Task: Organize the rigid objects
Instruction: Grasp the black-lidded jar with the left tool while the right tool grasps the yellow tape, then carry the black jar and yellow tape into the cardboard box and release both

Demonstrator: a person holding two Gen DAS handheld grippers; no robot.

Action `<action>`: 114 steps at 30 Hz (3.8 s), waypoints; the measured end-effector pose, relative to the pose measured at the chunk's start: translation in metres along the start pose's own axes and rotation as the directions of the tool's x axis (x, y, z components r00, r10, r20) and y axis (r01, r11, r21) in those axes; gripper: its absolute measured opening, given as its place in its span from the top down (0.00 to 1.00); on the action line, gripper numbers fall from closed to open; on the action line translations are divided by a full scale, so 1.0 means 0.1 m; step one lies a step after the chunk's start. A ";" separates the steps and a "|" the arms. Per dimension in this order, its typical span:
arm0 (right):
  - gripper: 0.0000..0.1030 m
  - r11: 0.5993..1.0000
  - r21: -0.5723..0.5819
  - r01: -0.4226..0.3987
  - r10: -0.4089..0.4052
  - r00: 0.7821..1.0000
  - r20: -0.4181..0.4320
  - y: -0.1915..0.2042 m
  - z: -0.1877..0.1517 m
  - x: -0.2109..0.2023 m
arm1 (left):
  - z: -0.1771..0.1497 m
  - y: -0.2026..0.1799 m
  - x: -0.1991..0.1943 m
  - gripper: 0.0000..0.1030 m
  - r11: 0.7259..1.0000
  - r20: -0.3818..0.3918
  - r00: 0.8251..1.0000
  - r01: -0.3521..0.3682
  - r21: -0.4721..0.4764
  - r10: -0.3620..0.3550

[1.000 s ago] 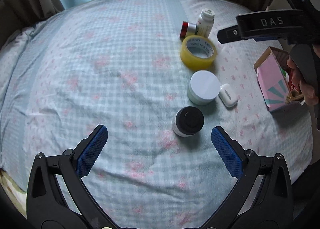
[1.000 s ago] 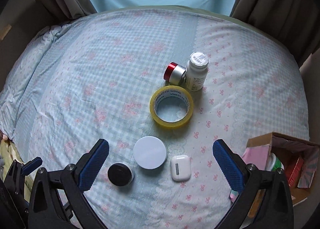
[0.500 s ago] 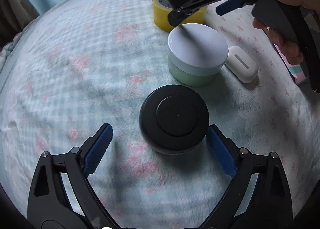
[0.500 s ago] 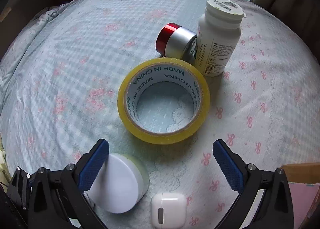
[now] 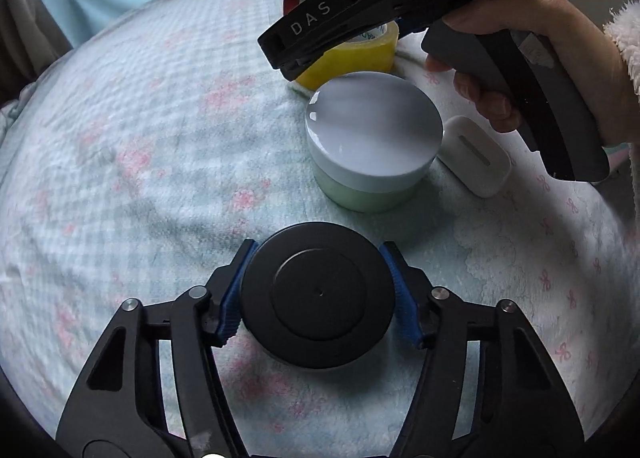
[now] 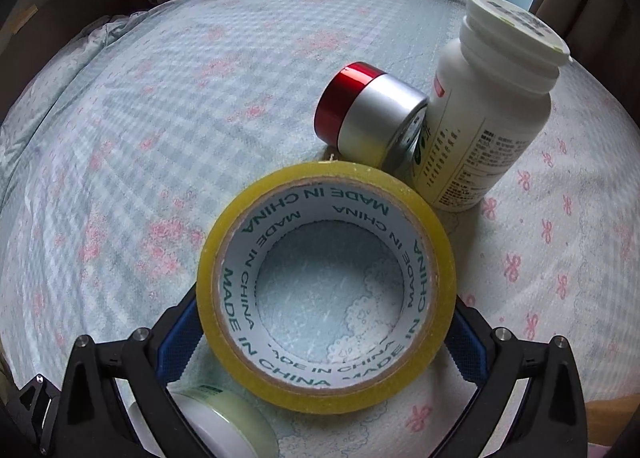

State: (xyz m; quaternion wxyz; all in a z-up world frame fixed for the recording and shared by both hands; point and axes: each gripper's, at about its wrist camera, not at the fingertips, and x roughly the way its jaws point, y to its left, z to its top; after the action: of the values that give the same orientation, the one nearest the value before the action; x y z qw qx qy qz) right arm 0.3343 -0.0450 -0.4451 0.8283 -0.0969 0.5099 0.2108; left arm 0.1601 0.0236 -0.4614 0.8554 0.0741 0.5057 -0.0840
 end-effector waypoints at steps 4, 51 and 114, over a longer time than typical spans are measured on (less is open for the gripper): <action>0.04 1.000 0.010 -0.003 0.003 1.000 0.006 -0.02 0.04 0.01 | -0.01 0.05 -0.02 0.48 0.999 -0.001 1.000 0.016 -0.029 -0.016; 0.05 0.976 0.215 -0.036 0.006 0.990 0.139 -0.33 -0.30 -3.51 | 1.38 -0.03 -2.68 0.48 0.984 0.151 0.988 0.045 -0.175 -0.019; 0.00 0.074 0.991 -0.109 0.142 0.985 0.098 -3.96 -2.76 -2.58 | 2.17 -4.03 -0.06 0.00 0.930 -0.341 0.930 0.242 0.277 -0.141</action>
State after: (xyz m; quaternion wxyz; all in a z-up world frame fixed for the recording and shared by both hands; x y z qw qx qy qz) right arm 0.1884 -0.5664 -0.3652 0.6481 0.5292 0.5344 -0.1197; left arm 0.2540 -0.4152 -0.3697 0.7283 0.1716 0.6206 -0.2346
